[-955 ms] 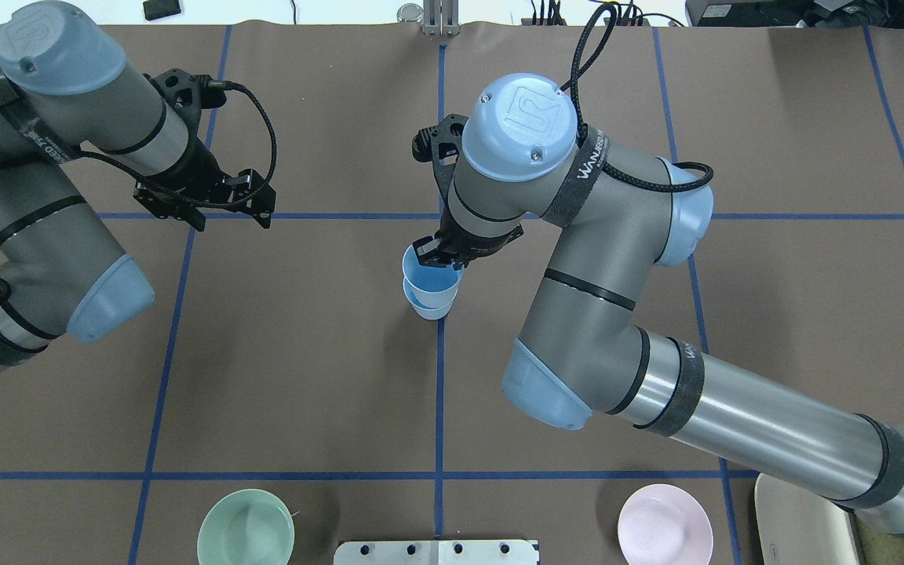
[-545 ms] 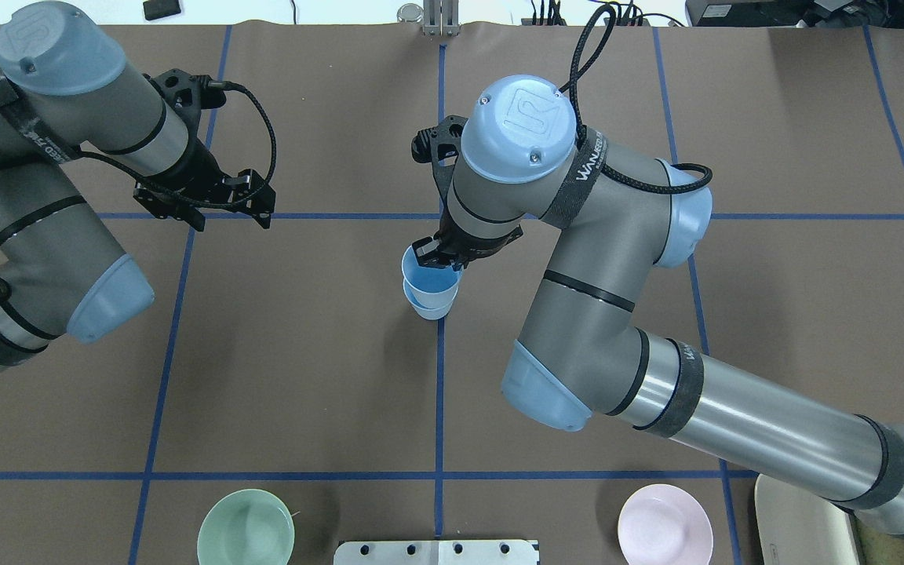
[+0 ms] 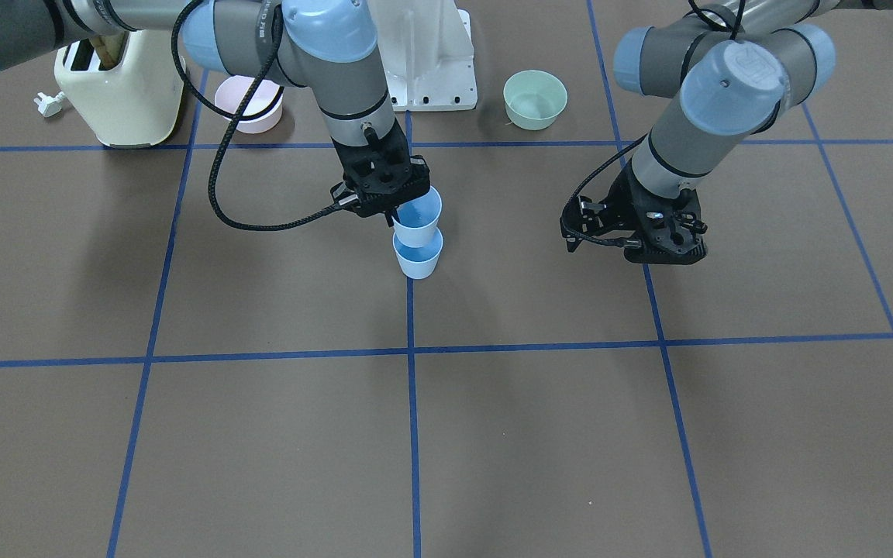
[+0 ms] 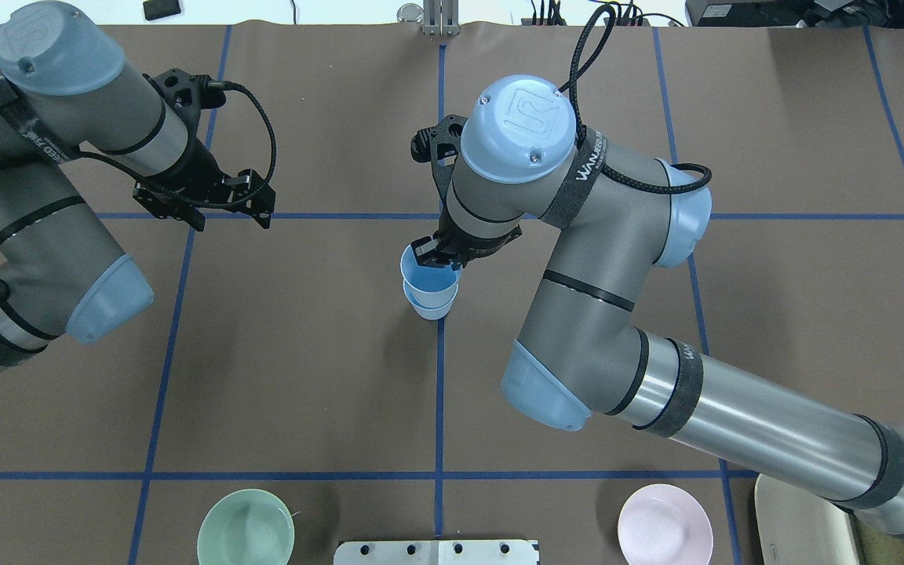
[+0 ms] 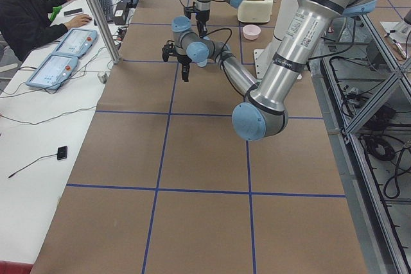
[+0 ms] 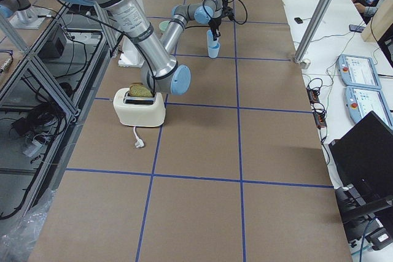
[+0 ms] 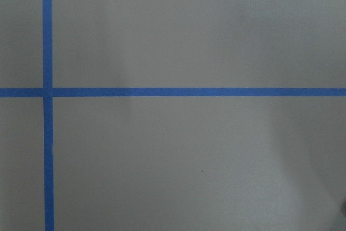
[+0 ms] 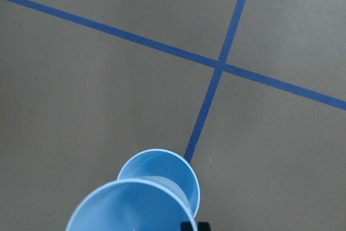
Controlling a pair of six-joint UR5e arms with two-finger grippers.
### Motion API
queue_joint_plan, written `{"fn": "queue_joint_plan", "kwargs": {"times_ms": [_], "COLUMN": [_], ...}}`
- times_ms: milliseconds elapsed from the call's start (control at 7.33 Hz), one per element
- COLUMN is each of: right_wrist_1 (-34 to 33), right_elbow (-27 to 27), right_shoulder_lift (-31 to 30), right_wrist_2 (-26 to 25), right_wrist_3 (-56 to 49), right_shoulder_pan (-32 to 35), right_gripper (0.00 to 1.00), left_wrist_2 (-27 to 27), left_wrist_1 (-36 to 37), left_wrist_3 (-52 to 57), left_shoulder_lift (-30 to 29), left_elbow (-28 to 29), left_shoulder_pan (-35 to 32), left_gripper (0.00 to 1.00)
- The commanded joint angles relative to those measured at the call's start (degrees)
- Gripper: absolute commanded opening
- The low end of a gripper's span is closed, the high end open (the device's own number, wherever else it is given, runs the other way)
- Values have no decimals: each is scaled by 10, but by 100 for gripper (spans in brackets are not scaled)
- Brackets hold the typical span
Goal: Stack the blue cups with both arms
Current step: 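Open the right gripper and lift it off the stacked cups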
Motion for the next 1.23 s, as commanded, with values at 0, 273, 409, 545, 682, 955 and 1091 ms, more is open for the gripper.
{"fn": "queue_joint_plan", "kwargs": {"times_ms": [0,273,409,545,682,955,1091], "right_wrist_1": [8,8,8,8,8,9,9], "right_elbow": [-4,-3,-2,3,6,22,30], "right_shoulder_lift": [0,-1,-1,-4,-10,-35,-56], "right_wrist_2": [0,0,2,10,31,35,35], "right_wrist_3": [0,-6,-8,-9,-9,-16,-14], "right_shoulder_pan": [0,0,3,22,53,126,160], "right_gripper": [80,93,100,100,100,100,100], "left_wrist_2": [0,0,0,-1,-1,-1,-3], "left_wrist_1": [0,0,0,1,1,8,11], "left_wrist_3": [0,1,1,2,2,56,96], "left_shoulder_lift": [0,0,0,3,4,4,18], "left_elbow": [0,0,0,0,-1,-1,0], "left_shoulder_pan": [0,0,-2,-12,-22,-45,-73], "left_gripper": [94,94,94,94,96,97,98]}}
